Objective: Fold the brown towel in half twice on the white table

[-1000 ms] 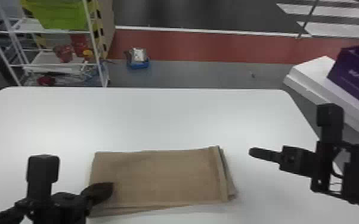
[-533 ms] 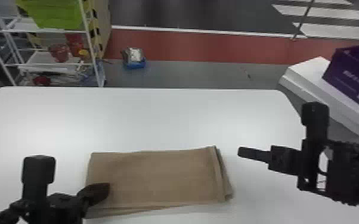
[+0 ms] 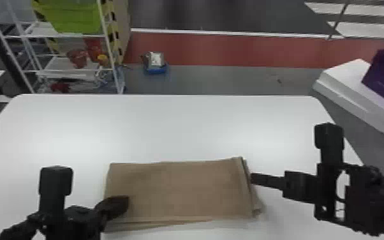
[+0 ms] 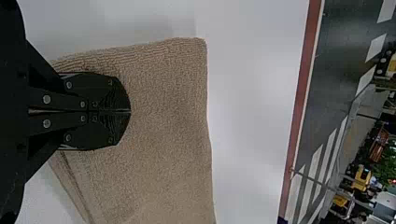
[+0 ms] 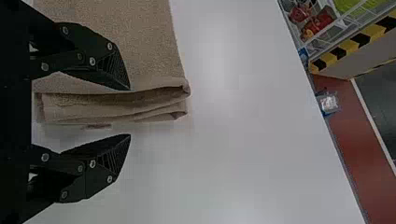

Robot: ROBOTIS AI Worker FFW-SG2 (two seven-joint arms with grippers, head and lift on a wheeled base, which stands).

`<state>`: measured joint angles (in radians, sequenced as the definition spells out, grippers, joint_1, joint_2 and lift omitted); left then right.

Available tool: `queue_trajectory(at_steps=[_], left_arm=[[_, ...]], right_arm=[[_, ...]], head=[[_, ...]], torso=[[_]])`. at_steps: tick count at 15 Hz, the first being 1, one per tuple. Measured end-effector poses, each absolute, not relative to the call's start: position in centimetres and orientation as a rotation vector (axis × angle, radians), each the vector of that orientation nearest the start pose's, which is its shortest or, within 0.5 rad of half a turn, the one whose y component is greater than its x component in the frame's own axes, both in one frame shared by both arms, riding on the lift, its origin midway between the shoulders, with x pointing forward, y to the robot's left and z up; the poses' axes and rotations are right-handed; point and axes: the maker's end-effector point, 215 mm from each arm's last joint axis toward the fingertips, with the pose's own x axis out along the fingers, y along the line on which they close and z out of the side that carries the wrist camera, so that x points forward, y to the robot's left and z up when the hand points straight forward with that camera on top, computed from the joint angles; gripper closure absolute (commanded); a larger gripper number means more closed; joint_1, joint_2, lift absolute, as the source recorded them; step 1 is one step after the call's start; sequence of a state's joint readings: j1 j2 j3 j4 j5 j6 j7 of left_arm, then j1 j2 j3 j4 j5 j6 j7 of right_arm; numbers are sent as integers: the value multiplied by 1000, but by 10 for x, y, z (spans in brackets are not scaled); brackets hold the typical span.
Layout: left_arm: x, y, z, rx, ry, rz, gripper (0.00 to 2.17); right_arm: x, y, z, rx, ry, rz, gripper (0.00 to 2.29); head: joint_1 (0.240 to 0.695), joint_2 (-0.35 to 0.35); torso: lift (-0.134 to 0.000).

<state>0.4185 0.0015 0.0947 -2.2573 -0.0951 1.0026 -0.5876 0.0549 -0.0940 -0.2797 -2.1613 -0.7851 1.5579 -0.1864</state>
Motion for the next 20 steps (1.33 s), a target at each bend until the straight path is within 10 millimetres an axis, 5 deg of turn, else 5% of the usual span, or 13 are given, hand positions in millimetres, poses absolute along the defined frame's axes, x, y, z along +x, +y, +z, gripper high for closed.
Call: queue_trajectory(at_steps=[2, 12, 20], left_arm=[[376, 182, -456, -133, 735, -405, 2064], [370, 181, -458, -137, 741, -410, 2064], [369, 181, -455, -136, 737, -413, 2064]], right_arm=[[416, -192, -430, 346, 974, 254, 201], [419, -182, -456, 344, 1042, 265, 225], [438, -176, -448, 335, 1030, 280, 255]], head=[[695, -17], [695, -1], [695, 7]], torso=[[-124], [-124], [-124]])
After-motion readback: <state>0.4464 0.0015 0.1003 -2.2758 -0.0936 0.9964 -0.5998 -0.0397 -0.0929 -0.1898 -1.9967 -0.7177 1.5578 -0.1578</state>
